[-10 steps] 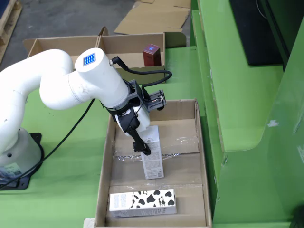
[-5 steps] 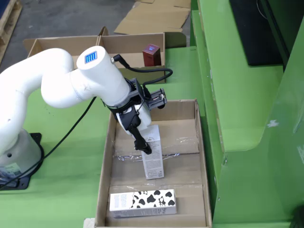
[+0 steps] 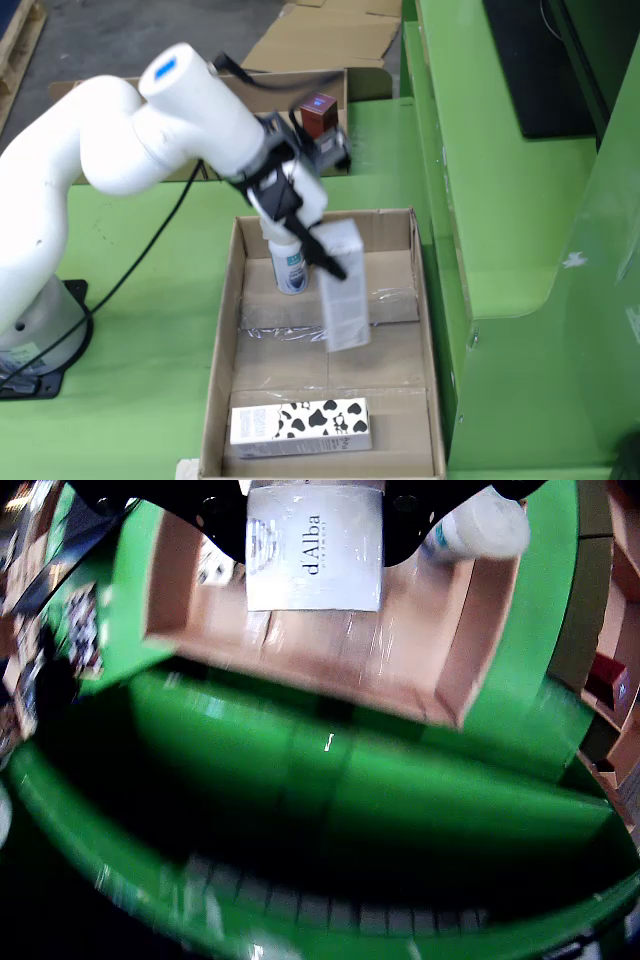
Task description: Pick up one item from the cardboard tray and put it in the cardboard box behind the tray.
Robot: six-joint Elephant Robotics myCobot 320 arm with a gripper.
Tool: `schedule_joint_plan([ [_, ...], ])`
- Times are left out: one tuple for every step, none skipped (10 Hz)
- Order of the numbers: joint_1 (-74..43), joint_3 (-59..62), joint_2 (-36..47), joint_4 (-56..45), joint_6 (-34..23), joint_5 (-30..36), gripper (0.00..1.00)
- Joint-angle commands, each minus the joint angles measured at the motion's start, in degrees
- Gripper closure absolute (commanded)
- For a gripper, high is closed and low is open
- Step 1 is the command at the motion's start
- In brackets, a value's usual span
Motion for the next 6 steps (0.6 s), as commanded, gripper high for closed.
schedule_joint_plan([
  [6.9, 10.2, -0.9, 34.1, -6.9, -25.6, 1.0],
  [7.8, 10.2, 0.5, 34.1, -6.7, -25.7, 1.0],
  [11.5, 10.2, 5.7, 34.1, -6.6, -25.8, 1.0],
  [15.1, 10.2, 9.4, 34.1, -8.9, -25.8, 1.0],
  [22.9, 10.2, 9.9, 34.1, -10.0, -25.8, 1.0],
  [28.3, 10.2, 10.3, 33.0, -10.2, -25.7, 1.0],
])
